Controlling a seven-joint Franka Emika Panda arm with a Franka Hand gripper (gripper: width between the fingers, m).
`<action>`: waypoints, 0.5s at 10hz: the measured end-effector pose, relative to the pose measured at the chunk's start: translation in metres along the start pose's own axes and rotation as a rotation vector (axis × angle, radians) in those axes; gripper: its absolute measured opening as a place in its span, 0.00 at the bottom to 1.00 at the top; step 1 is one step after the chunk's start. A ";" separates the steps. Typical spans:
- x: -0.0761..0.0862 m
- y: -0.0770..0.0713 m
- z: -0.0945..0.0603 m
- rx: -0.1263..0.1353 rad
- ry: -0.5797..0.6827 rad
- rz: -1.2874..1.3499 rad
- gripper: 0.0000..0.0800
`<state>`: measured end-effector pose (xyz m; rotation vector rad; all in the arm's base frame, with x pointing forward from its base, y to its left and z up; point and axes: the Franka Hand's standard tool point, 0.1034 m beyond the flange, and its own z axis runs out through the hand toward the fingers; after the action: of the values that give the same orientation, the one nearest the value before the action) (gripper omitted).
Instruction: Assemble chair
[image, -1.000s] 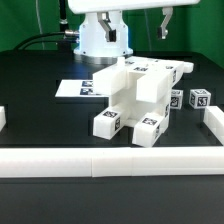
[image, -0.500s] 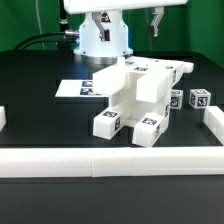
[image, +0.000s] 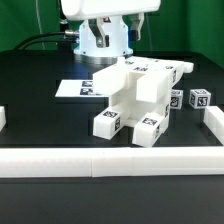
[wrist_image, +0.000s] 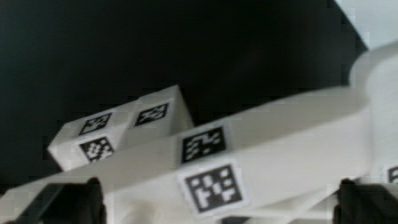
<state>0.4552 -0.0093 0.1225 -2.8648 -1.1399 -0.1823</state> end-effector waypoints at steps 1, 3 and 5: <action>0.000 0.001 0.000 -0.004 -0.006 -0.099 0.81; -0.007 0.002 0.002 0.002 -0.007 -0.246 0.81; -0.032 -0.010 0.015 0.010 -0.007 -0.244 0.81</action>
Offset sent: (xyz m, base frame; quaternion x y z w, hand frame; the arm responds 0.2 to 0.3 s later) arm -0.0403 -0.0030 -0.0189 0.0009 0.0543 -0.0680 0.9962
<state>0.4271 -0.0223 0.1037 -2.7118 -1.4853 -0.1754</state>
